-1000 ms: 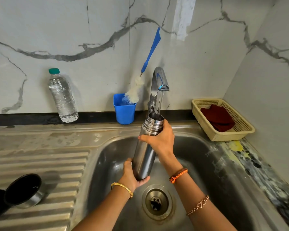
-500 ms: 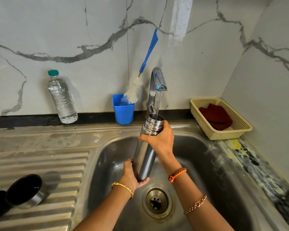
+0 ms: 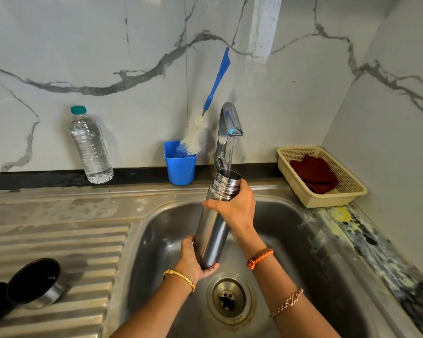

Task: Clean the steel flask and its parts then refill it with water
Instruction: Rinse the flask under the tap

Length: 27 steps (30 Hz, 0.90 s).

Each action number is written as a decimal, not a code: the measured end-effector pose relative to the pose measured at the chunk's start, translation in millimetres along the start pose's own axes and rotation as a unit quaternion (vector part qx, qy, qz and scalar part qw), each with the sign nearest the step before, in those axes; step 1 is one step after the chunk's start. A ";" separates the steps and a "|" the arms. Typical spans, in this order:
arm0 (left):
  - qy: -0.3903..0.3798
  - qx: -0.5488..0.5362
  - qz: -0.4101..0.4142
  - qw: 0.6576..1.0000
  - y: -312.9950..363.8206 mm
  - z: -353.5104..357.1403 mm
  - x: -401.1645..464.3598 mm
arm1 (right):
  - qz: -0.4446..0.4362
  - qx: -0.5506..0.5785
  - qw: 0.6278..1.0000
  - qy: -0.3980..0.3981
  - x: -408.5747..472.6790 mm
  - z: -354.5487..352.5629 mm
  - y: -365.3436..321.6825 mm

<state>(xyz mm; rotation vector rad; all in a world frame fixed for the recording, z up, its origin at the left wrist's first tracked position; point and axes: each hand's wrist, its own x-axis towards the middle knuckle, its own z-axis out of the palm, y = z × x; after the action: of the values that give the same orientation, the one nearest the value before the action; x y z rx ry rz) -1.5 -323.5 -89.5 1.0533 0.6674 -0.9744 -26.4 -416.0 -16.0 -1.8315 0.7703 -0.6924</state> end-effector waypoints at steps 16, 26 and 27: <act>-0.030 -0.032 0.060 0.997 -31.1 -53.0 -71.7 | -0.140 0.003 0.990 -0.024 -107.5 -44.9 -35.5; -0.067 -0.032 0.205 0.976 5.8 -68.1 -118.7 | -0.147 0.183 0.970 0.065 -152.8 -74.1 -80.3; -0.073 -0.039 0.187 0.979 1.7 -70.2 -117.5 | -0.099 0.191 0.974 0.070 -151.1 -72.7 -80.1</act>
<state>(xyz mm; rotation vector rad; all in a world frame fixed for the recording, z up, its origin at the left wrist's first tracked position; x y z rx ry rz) -51.7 -219.1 -16.6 0.9831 0.3648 -0.6850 -160.8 -317.4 66.1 -1.5285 0.5034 -1.0327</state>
